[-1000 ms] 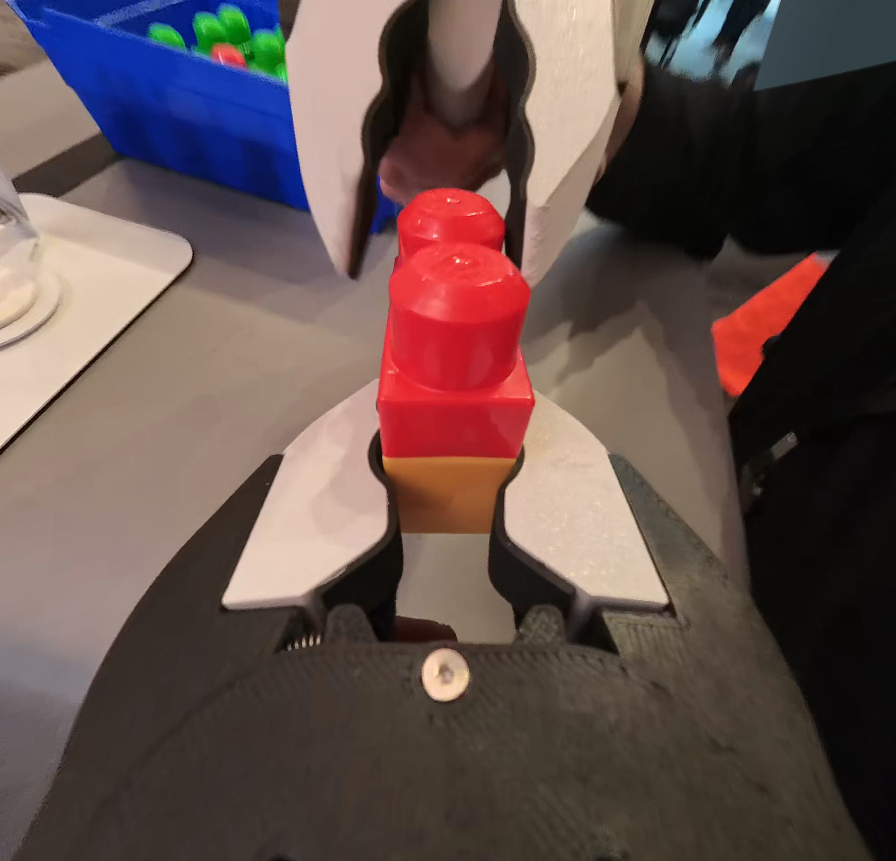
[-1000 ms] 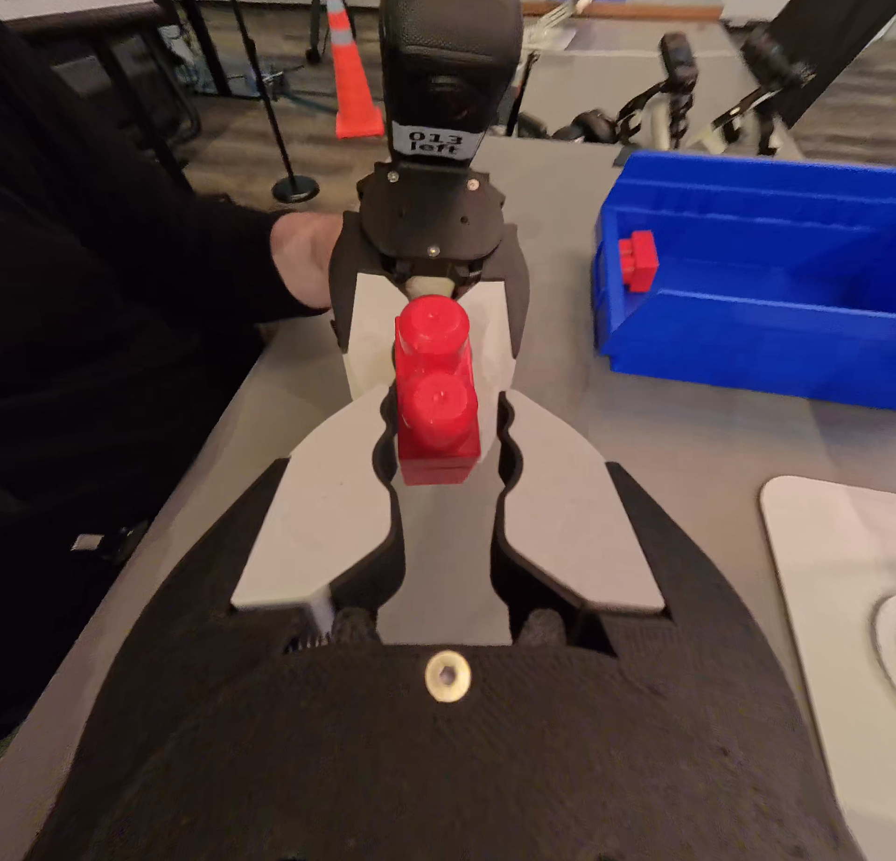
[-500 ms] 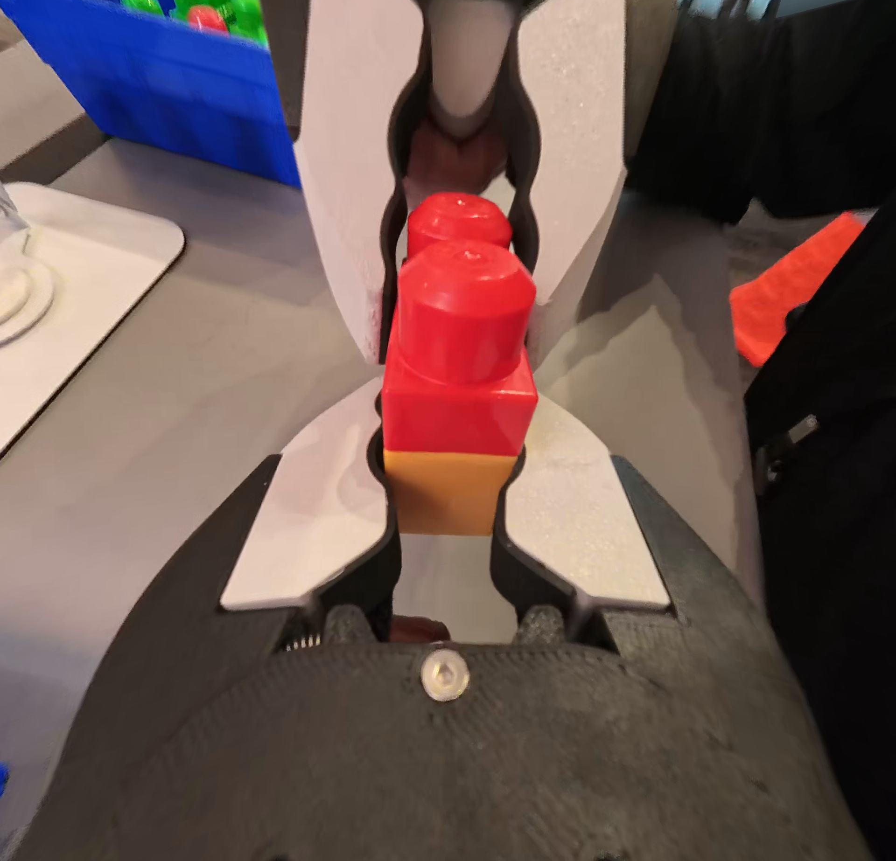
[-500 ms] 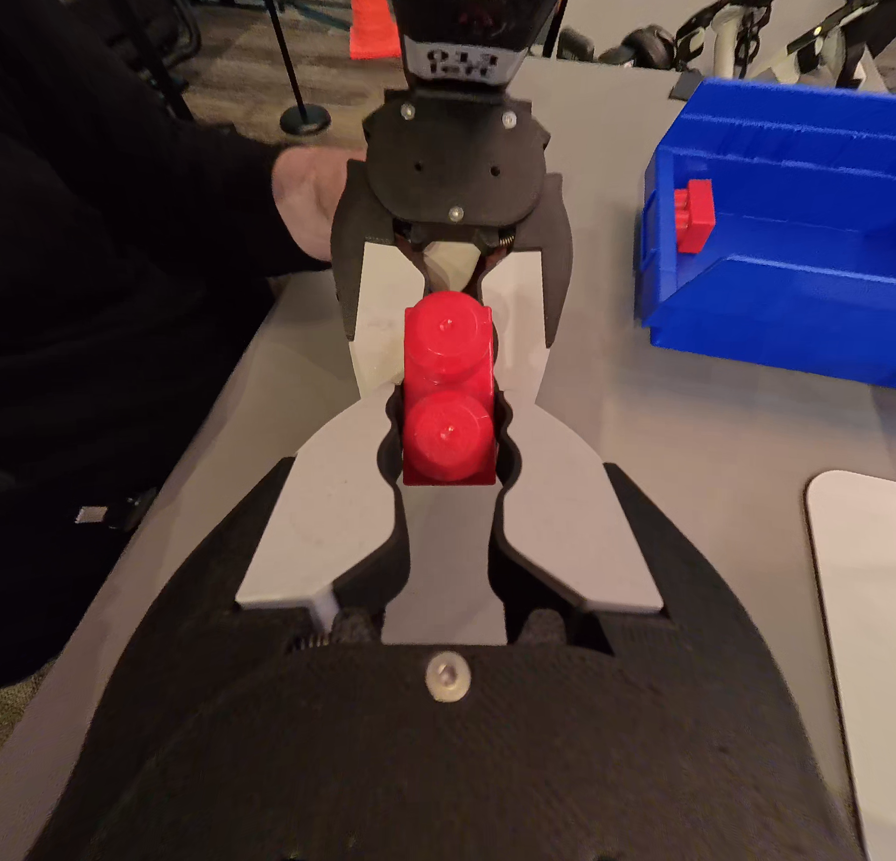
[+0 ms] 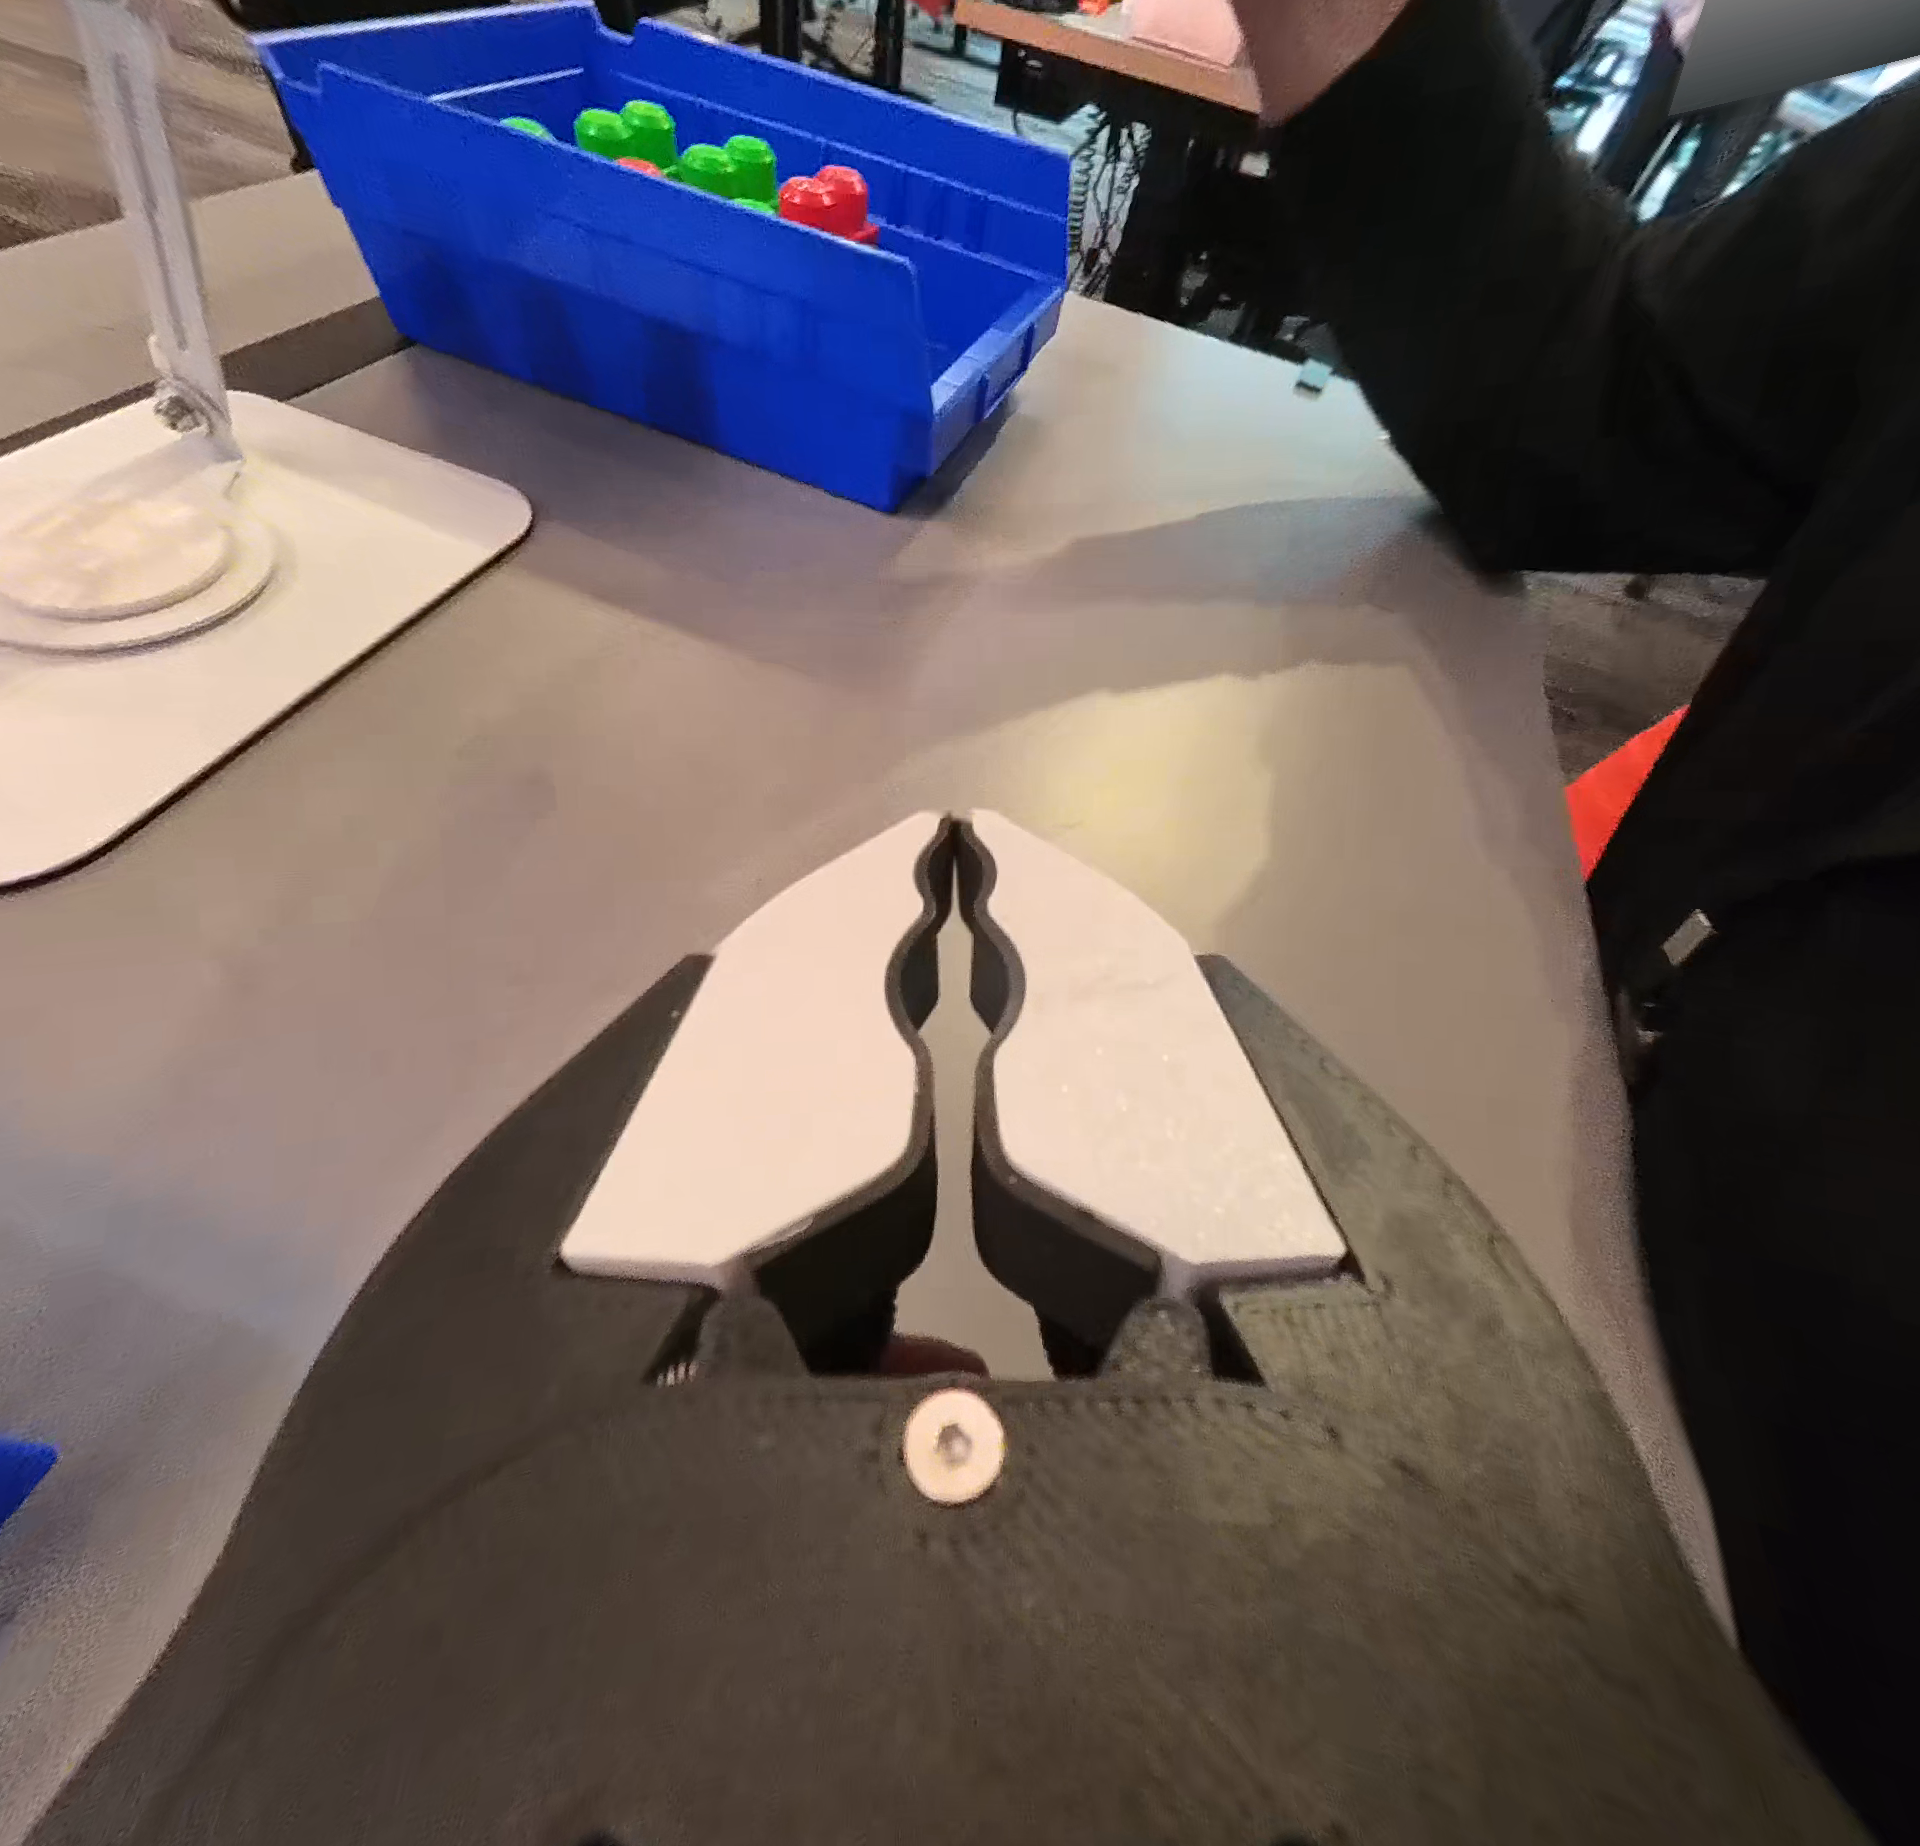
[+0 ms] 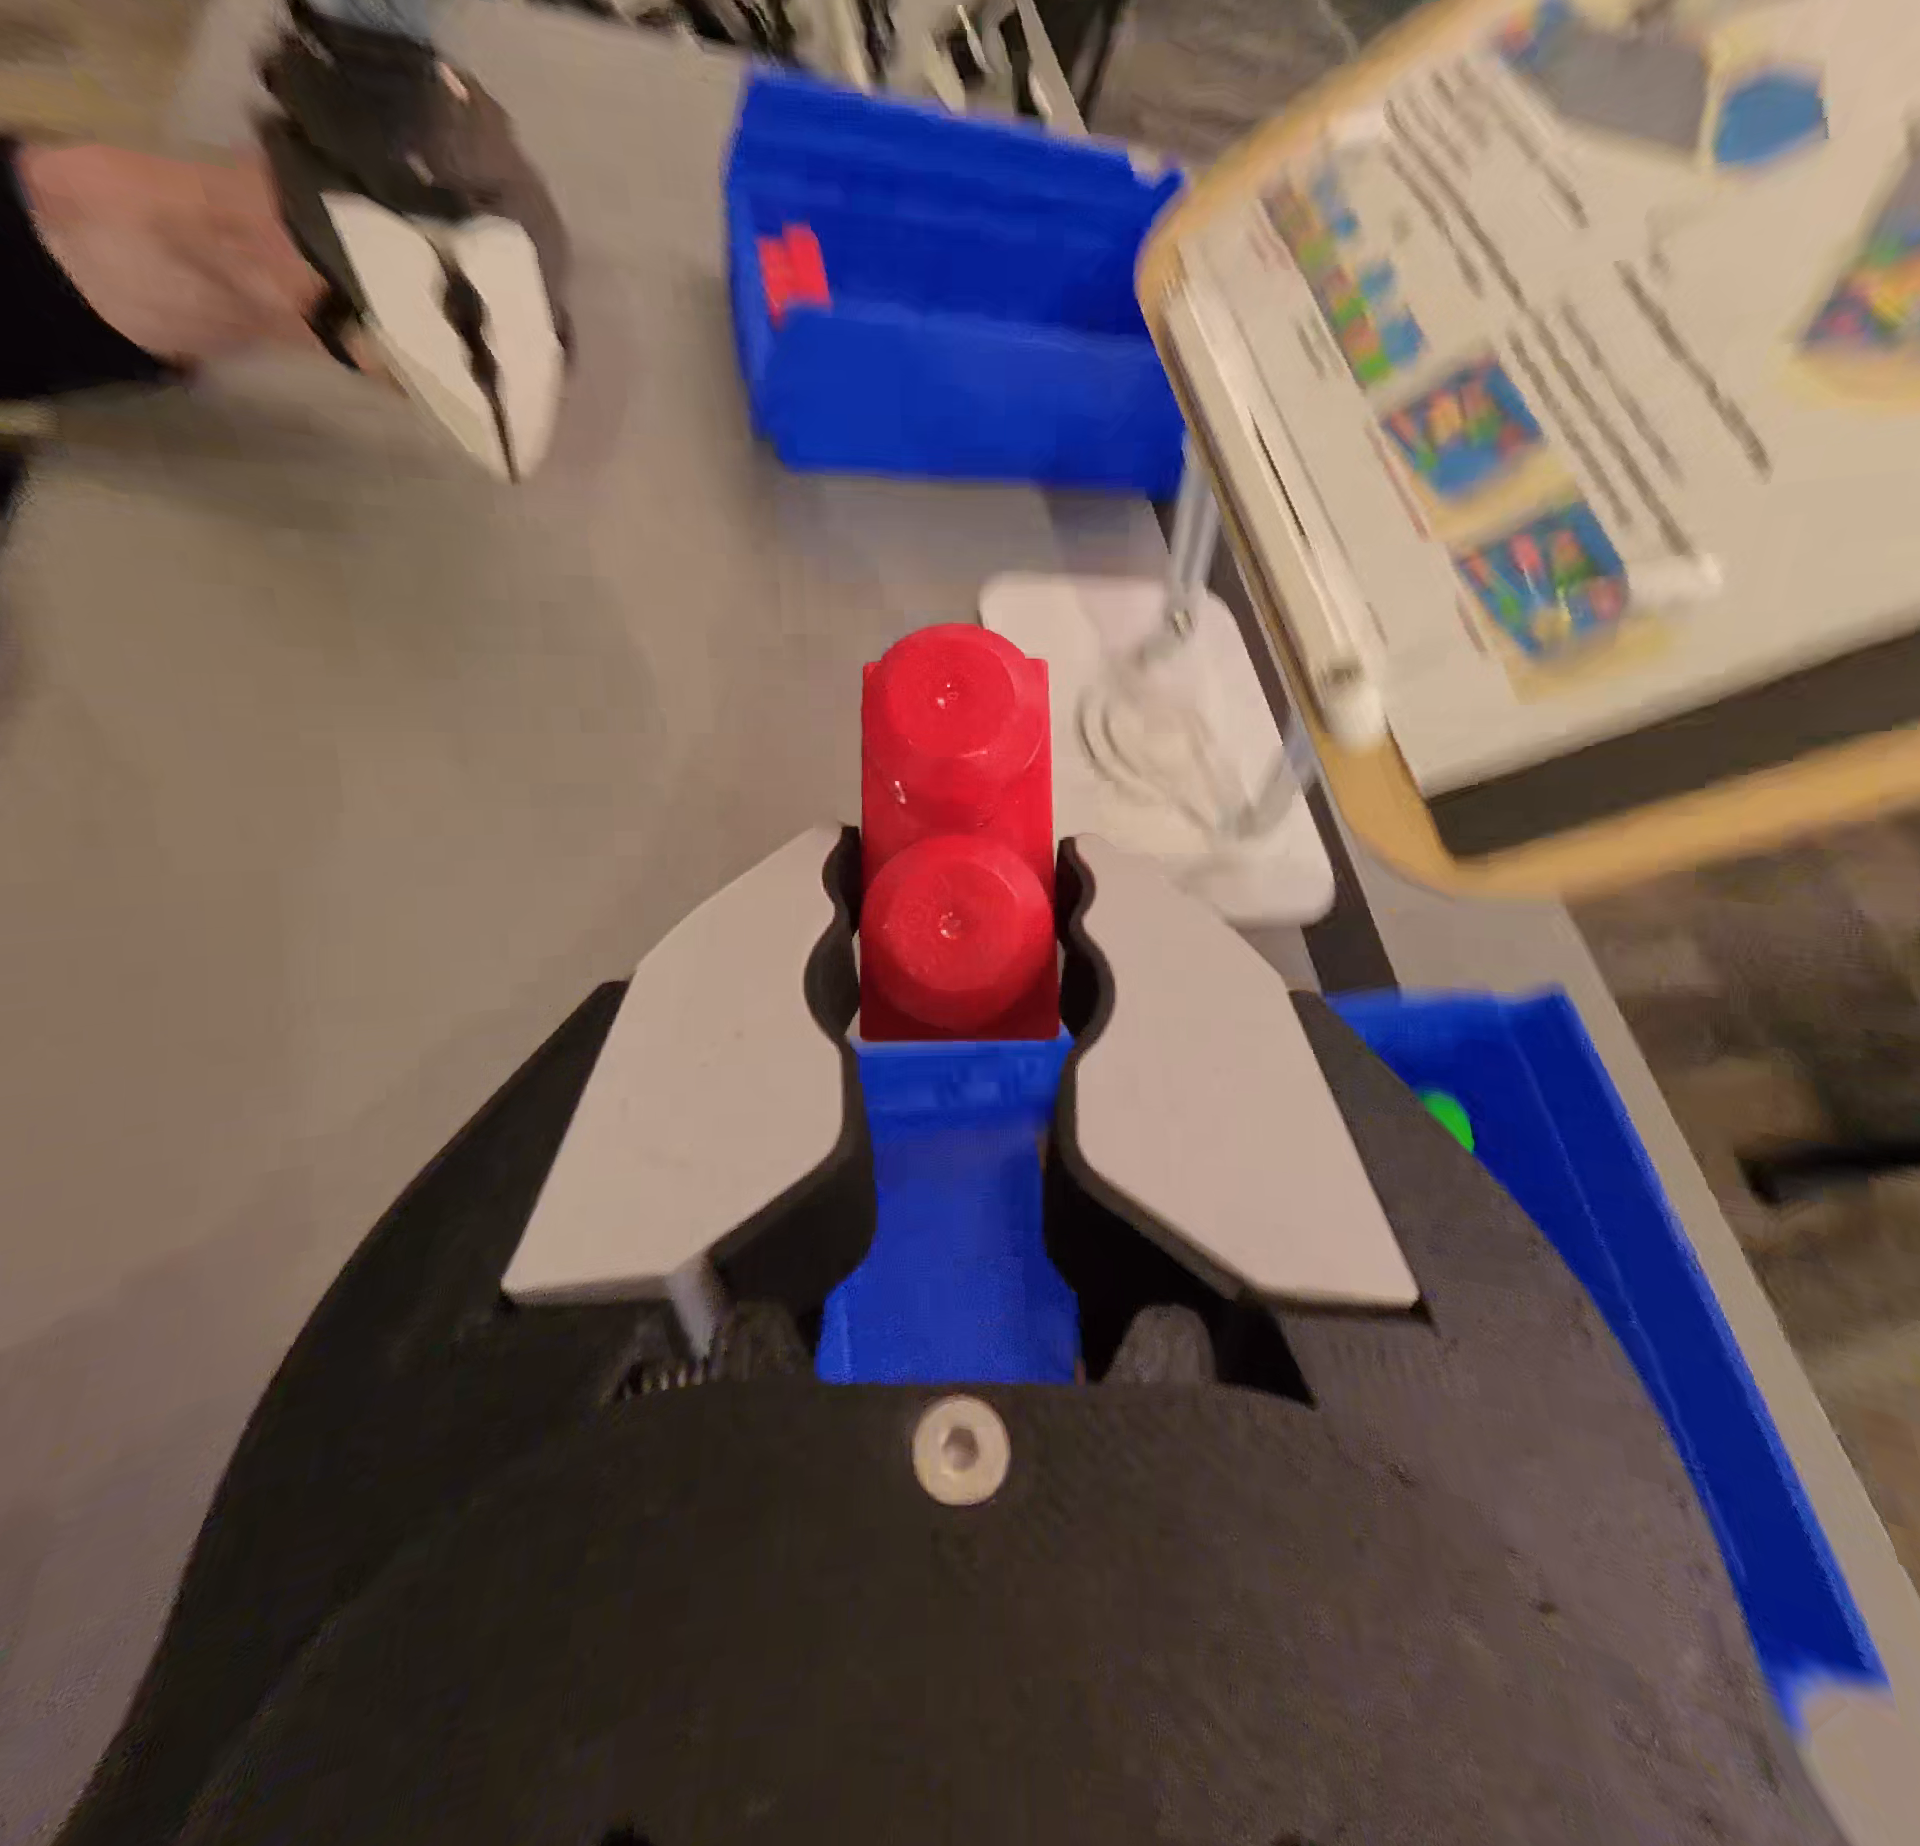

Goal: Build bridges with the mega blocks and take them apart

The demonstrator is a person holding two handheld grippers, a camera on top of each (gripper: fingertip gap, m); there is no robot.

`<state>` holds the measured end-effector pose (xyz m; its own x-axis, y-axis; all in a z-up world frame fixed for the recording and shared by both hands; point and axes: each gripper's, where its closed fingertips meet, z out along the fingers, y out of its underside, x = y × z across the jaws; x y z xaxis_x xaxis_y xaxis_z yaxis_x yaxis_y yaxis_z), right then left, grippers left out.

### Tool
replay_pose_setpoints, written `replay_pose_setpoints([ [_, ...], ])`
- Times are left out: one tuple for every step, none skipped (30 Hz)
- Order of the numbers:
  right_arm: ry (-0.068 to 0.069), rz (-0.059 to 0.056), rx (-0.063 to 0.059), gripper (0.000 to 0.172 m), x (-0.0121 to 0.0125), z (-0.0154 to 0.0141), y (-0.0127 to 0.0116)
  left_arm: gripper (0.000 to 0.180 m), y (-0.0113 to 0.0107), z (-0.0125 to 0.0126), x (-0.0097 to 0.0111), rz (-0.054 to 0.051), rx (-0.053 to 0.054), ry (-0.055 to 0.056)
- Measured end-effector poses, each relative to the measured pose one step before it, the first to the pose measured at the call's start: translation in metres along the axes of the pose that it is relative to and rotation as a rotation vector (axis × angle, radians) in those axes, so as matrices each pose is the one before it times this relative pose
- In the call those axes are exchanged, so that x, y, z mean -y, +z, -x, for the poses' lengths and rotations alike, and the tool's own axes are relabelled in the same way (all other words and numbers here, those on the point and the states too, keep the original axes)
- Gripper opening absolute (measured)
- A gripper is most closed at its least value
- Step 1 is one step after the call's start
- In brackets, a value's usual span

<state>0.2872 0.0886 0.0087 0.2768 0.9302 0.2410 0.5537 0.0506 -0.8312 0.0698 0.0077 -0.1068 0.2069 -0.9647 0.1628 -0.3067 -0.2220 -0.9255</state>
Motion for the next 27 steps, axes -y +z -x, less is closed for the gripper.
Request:
replay_pose_setpoints([
  [0.0222, 0.0431, -0.0091, 0.036, -0.01932, -0.00726, -0.00538, 0.000, -0.00058, 0.00233, -0.00078, -0.0013, 0.0116, -0.0015],
  [0.0183, 0.0588, 0.0041, 0.036, -0.02113, -0.00416, -0.00203, 0.000, -0.00050, 0.00089, -0.00056, -0.0047, -0.0002, -0.0046],
  [0.0099, 0.0658, -0.0006, 0.036, -0.02143, -0.00363, 0.00080, 0.000, 0.00014, 0.00026, 0.00065, -0.0046, -0.0005, -0.0044],
  [0.0127, 0.0547, 0.0133, 0.037, -0.01879, -0.00126, 0.00312, 0.000, 0.00027, 0.00187, -0.00100, -0.0002, 0.0035, -0.0020],
  [0.0103, 0.0299, 0.0222, 0.037, -0.01378, 0.00024, 0.00417, 0.000, 0.00071, 0.00146, -0.00060, 0.0019, 0.0005, -0.0046],
  [0.0173, 0.0131, 0.0230, 0.037, -0.00985, 0.00007, 0.00512, 0.000, 0.00074, 0.00135, -0.00108, -0.0006, -0.0039, -0.0055],
  [0.0123, 0.0281, 0.0162, 0.036, -0.01036, -0.00079, 0.00656, 0.000, 0.00033, -0.00005, 0.00026, -0.0011, -0.0066, -0.0053],
  [-0.0027, 0.0456, 0.0069, 0.036, -0.01180, -0.00204, 0.00755, 0.000, 0.00068, -0.00077, -0.00021, -0.0004, -0.0024, -0.0016],
  [0.0029, 0.0343, 0.0037, 0.036, -0.00930, -0.00294, 0.00833, 0.000, 0.00019, -0.00020, -0.00051, 0.0024, 0.0021, 0.0006],
  [0.0107, 0.0070, 0.0139, 0.036, -0.00429, -0.00156, 0.00848, 0.000, 0.00101, 0.00077, -0.00100, 0.0017, 0.0005, 0.0021],
  [0.0108, -0.0017, 0.0336, 0.036, -0.00132, 0.00173, 0.00831, 0.000, -0.00056, -0.00030, 0.00030, -0.0001, -0.0019, 0.0020],
  [0.0007, 0.0042, 0.0225, 0.036, -0.00081, 0.00095, 0.00717, 0.000, -0.00078, 0.00055, -0.00048, 0.0010, 0.0002, -0.0013],
  [-0.0011, 0.0148, 0.0144, 0.036, -0.00118, 0.00045, 0.00606, 0.000, -0.00136, 0.00007, -0.00051, -0.0002, 0.0027, -0.0015],
  [0.0033, 0.0171, 0.0205, 0.036, -0.00144, 0.00131, 0.00567, 0.000, -0.00076, -0.00049, -0.00012, -0.0037, 0.0018, -0.0014],
  [0.0046, 0.0245, 0.0085, 0.036, -0.00300, -0.00047, 0.00495, 0.000, -0.00135, -0.00032, 0.00058, -0.0035, -0.0022, -0.0036],
  [0.0026, 0.0288, -0.0079, 0.036, -0.00408, -0.00250, 0.00330, 0.000, -0.00089, 0.00122, -0.00043, -0.0018, 0.0011, -0.0012],
  [0.0054, 0.0178, -0.0018, 0.036, -0.00298, -0.00127, 0.00207, 0.000, -0.00107, 0.00090, 0.00005, -0.0016, 0.0053, -0.0003],
  [0.0114, 0.0124, 0.0074, 0.036, -0.00250, 0.00021, 0.00183, 0.000, -0.00100, 0.00043, -0.00013, -0.0010, 0.0004, -0.0025],
  [0.0079, 0.0179, 0.0057, 0.036, -0.00292, 0.00031, 0.00170, 0.000, -0.00068, -0.00006, -0.00013, -0.0016, -0.0044, -0.0033],
  [-0.0006, 0.0091, 0.0047, 0.036, -0.00093, 0.00079, -0.00017, 0.000, -0.00051, 0.00017, 0.00005, -0.0021, -0.0019, -0.0022],
  [0.0016, 0.0215, -0.0030, 0.036, -0.00176, -0.00014, -0.00089, 0.000, -0.00040, 0.00024, 0.00012, -0.0007, -0.0005, -0.0010],
  [0.0066, 0.0270, -0.0127, 0.043, -0.00195, -0.00154, -0.00152, 0.000, -0.00078, 0.00014, 0.00004, 0.0006, -0.0001, -0.0005],
  [-0.0001, 0.0222, -0.0250, 0.054, -0.00119, -0.00280, -0.00272, 0.000, -0.00143, 0.00055, 0.00031, -0.0004, 0.0034, 0.0008],
  [-0.0108, 0.0112, -0.0192, 0.055, -0.00028, -0.00111, -0.00419, 0.000, -0.00278, 0.00102, 0.00107, -0.0039, 0.0068, 0.0015],
  [-0.0069, 0.0025, -0.0060, 0.056, 0.00074, 0.00131, -0.00561, 0.001, -0.00405, 0.00143, 0.00155, -0.0054, 0.0101, 0.0015],
  [-0.0046, 0.0048, -0.0090, 0.056, 0.00024, 0.00152, -0.00701, 0.003, -0.00581, 0.00287, 0.00162, -0.0033, 0.0196, 0.0039],
  [-0.0060, 0.0118, -0.0340, 0.057, -0.00052, -0.00079, -0.00882, 0.006, -0.00773, 0.00507, 0.00198, -0.0028, 0.0318, 0.0055],
])
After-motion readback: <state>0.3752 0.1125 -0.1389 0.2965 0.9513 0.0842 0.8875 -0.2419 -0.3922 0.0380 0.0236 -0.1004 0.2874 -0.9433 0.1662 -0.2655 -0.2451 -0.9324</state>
